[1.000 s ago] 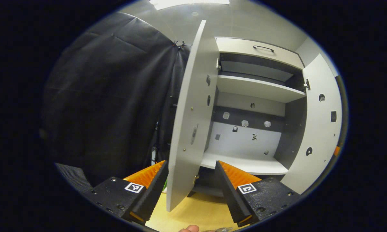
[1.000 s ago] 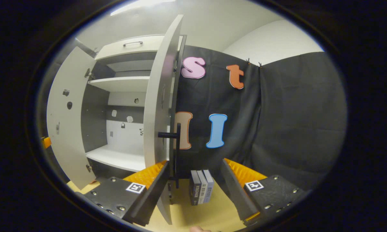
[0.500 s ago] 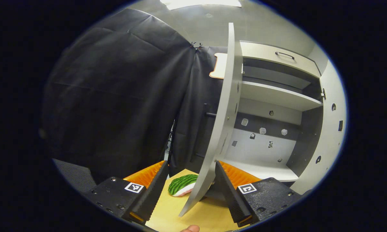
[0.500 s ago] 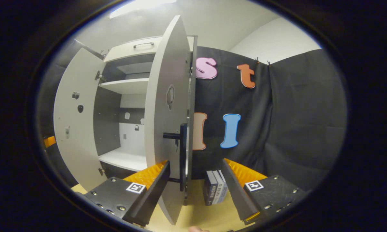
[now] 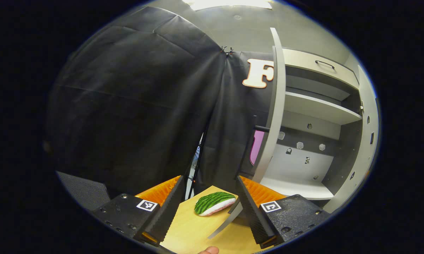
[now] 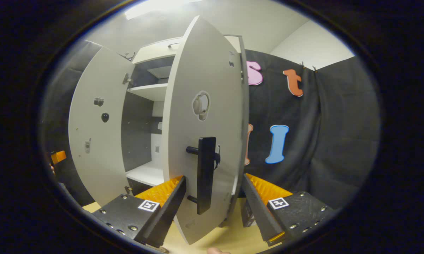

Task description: Grasp the bottle in the cabinet with the left hand and place it on the coaster, then close the right door with the right hand and the left door with the left hand.

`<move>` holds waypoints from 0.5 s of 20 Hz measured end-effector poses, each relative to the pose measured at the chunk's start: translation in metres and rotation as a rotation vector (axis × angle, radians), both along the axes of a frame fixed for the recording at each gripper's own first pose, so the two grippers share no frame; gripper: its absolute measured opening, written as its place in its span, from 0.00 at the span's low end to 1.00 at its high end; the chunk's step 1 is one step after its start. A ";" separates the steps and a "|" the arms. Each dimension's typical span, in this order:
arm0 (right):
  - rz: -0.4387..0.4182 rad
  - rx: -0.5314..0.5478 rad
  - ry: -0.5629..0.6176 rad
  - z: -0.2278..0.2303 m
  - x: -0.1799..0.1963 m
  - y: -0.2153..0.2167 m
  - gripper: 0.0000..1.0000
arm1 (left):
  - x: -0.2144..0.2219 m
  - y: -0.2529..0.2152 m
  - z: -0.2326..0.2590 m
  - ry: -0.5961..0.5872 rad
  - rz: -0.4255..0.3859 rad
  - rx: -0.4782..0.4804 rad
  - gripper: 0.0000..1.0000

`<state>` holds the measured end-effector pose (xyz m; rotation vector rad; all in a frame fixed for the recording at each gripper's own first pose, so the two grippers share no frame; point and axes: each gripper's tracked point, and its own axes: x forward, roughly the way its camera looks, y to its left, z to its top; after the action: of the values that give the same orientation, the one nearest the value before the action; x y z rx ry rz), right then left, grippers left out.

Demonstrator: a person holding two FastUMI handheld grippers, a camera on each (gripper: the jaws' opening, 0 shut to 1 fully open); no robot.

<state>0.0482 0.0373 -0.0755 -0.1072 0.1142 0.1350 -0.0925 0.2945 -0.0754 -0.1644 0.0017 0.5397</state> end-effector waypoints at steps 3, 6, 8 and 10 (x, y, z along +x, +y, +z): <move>0.118 0.035 0.021 -0.004 0.003 0.043 0.97 | 0.002 0.002 -0.003 0.010 0.017 -0.013 0.90; 0.158 0.036 0.023 -0.005 0.001 0.060 0.97 | 0.002 0.005 -0.009 0.023 0.021 -0.013 0.90; 0.172 0.038 0.031 -0.011 0.003 0.071 0.94 | 0.001 0.008 -0.013 0.034 0.023 -0.005 0.90; 0.176 0.036 0.042 -0.015 0.004 0.076 0.97 | -0.001 0.010 -0.013 0.033 0.027 0.003 0.91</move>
<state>0.0520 0.1137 -0.0901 -0.0783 0.1438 0.3145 -0.0933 0.3047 -0.0884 -0.1529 0.0313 0.5694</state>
